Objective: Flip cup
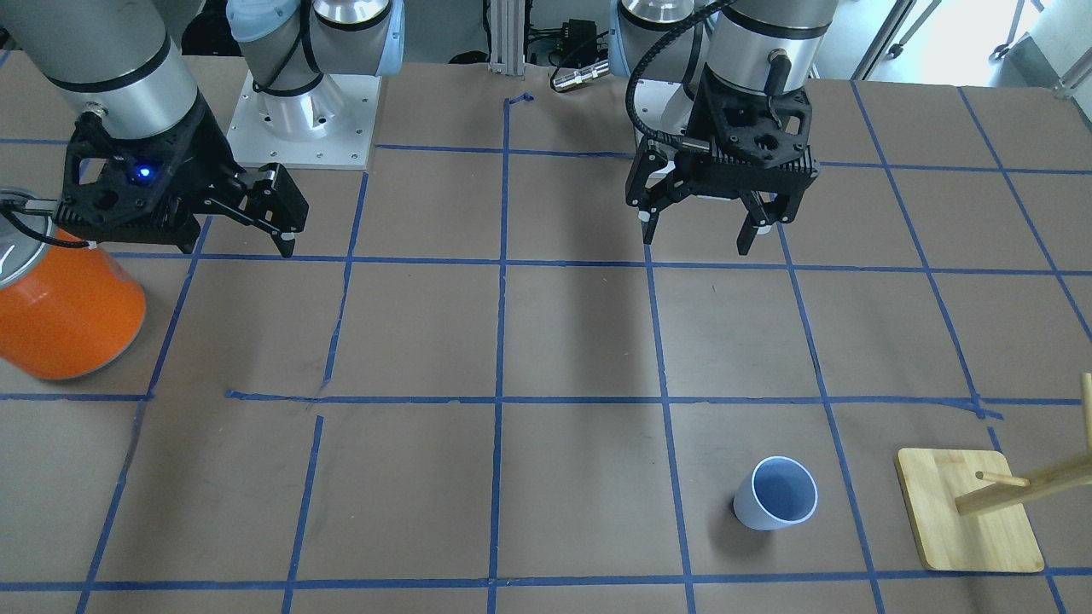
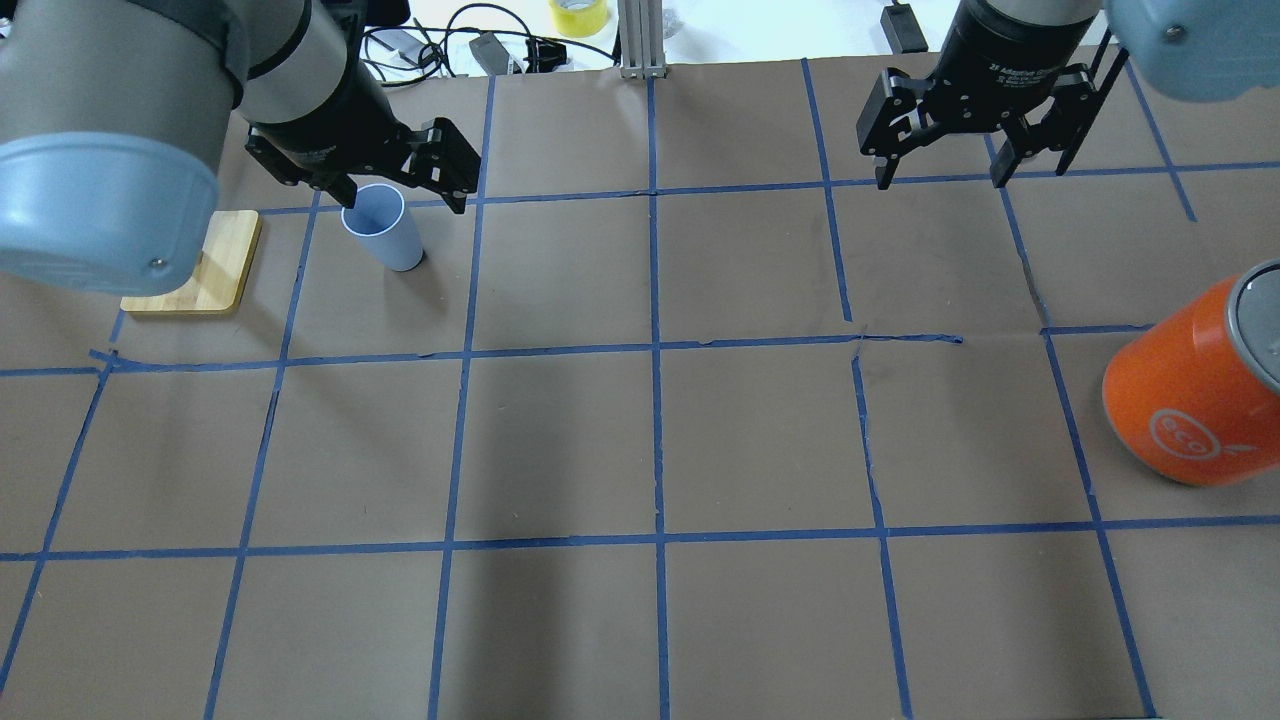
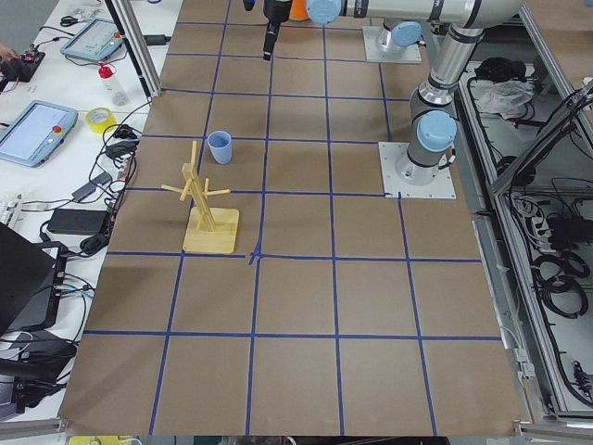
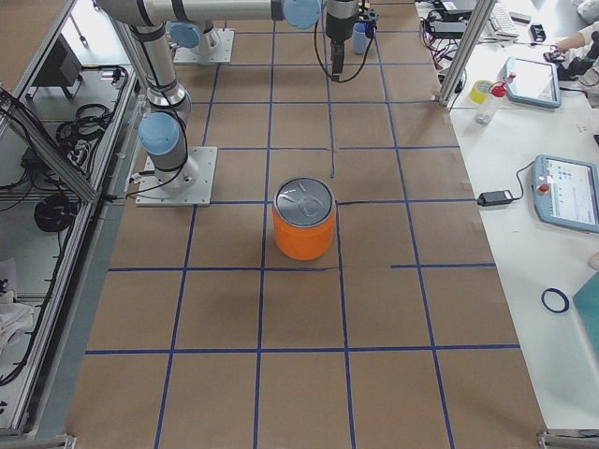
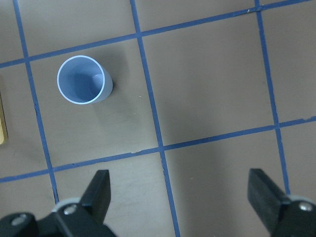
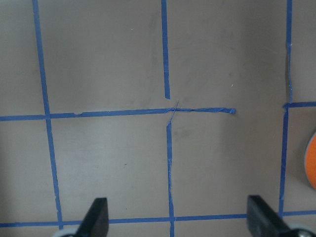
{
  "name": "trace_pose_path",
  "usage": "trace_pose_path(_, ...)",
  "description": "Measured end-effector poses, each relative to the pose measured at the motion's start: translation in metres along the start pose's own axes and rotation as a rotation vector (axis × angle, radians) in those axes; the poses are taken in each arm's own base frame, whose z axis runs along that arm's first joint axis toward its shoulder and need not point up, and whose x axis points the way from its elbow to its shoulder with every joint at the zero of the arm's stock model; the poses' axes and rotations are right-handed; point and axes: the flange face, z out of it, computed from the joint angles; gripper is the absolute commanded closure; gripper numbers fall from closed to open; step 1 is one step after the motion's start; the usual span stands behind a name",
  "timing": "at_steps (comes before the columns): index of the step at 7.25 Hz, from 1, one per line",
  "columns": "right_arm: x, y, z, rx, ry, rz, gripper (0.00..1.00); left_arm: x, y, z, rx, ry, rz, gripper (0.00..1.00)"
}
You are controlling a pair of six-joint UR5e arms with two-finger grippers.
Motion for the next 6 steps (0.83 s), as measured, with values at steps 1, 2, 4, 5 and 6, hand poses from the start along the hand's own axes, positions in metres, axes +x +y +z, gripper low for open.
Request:
trace_pose_path(1,0.000,0.000,0.000,0.000,0.000,-0.001,0.00,-0.001,0.007,0.001,-0.004,0.000,-0.009,0.00)
trace_pose_path(2,0.000,-0.001,0.001,-0.001,0.000,0.000,0.00,-0.004,0.009,0.001,-0.004,-0.005,-0.016,0.00)
trace_pose_path(4,0.001,-0.002,0.002,-0.004,0.001,0.002,0.00,-0.008,0.015,-0.003,-0.045,-0.016,-0.025,0.00)
trace_pose_path(5,0.001,-0.002,0.002,-0.004,0.002,0.002,0.00,-0.012,0.016,-0.007,-0.091,-0.018,-0.034,0.00)
trace_pose_path(6,0.001,-0.002,0.003,-0.005,0.005,0.003,0.00,-0.016,0.015,-0.009,-0.142,-0.018,-0.042,0.00)
